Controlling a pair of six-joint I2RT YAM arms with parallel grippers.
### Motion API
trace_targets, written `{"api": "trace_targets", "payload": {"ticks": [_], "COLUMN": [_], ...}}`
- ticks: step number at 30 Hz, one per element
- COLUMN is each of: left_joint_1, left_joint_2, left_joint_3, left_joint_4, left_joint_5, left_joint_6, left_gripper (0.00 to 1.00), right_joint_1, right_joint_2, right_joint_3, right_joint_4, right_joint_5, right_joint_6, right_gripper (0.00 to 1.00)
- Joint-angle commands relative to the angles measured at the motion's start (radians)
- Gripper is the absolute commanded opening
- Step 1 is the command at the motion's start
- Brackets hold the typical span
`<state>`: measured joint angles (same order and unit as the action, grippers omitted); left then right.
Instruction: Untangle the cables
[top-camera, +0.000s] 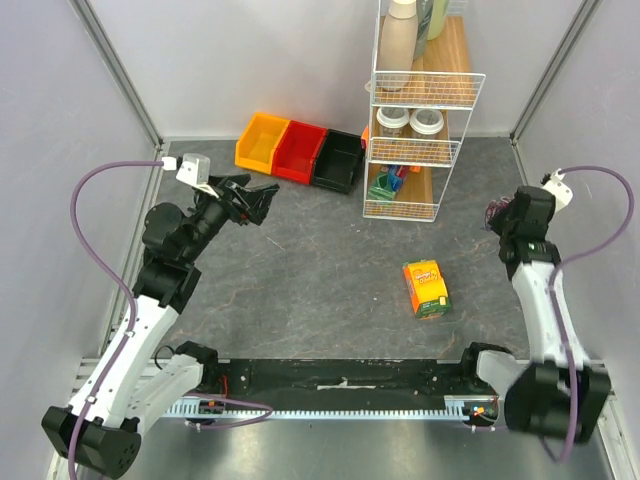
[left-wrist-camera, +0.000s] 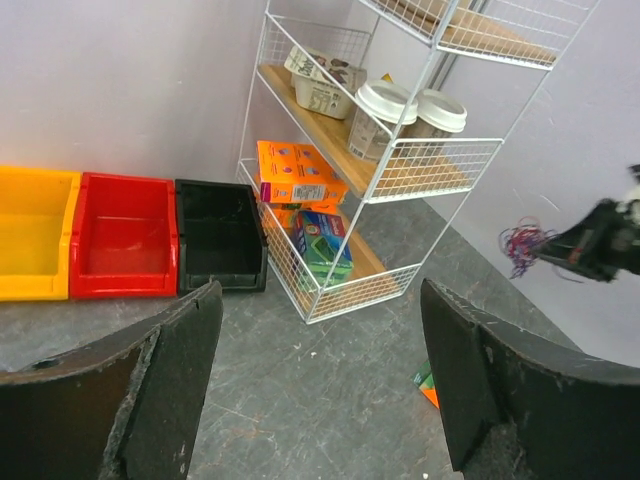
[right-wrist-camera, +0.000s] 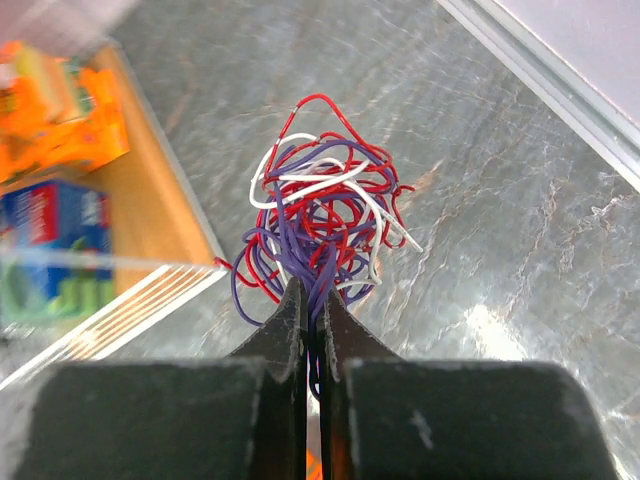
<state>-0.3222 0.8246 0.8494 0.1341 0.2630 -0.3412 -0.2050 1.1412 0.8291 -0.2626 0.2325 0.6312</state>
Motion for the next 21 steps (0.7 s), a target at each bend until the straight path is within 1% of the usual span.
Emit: {"api": "trace_targets", "payload": {"ticks": [1,2,3,5,7,9,12,14,16,17,19,21], "left_joint_1": [-0.005,-0.009,-0.008,-0.009,-0.009,-0.009,-0.009,-0.009,-0.009,-0.008,-0.009,-0.02], "left_joint_2": [0.001,0.004,0.005,0.01,0.024,0.039,0.088,0.122,0.156,0.172,0.186,0.168], "left_joint_3": [0.019,0.019,0.019,0.019,0.017,0.016,0.023,0.028,0.03,0.031,0.024,-0.01], "left_joint_4": [0.004,0.002,0.001,-0.002,-0.01,-0.025,-0.066,-0.096,-0.128,-0.175,-0.215,-0.243], "left_joint_5": [-0.021,-0.022,-0.022,-0.019,-0.008,0.016,0.079,0.157,0.258,0.296,0.398,0.447], "left_joint_6": [-0.033,-0.039,-0.044,-0.053,-0.067,-0.084,-0.11,-0.127,-0.139,-0.145,-0.148,-0.157], "left_gripper": [0.85,0.85,0.85,0.85,0.85,0.84,0.82,0.78,0.73,0.71,0.66,0.66], "right_joint_1": [0.073,0.09,0.114,0.174,0.286,0.45,0.715,0.888,1.005,1.048,1.134,1.162], "right_joint_2": [-0.275,-0.34,-0.357,-0.362,-0.336,-0.322,-0.284,-0.239,-0.177,-0.138,-0.068,0.007], "right_joint_3": [-0.018,0.001,0.014,0.048,0.047,0.027,-0.013,-0.042,-0.065,-0.067,-0.067,-0.067], "right_joint_4": [-0.235,-0.283,-0.32,-0.384,-0.402,-0.374,-0.256,-0.141,-0.02,0.023,0.097,0.16], "right_joint_5": [-0.019,-0.059,-0.114,-0.293,-0.457,-0.499,-0.423,-0.362,-0.311,-0.28,-0.213,-0.194], "right_joint_6": [-0.066,-0.085,-0.1,-0.139,-0.154,-0.134,-0.059,0.008,0.068,0.084,0.104,0.116], "right_gripper": [0.0,0.0,0.0,0.0,0.0,0.0,0.0,0.0,0.0,0.0,0.01,0.02]}}
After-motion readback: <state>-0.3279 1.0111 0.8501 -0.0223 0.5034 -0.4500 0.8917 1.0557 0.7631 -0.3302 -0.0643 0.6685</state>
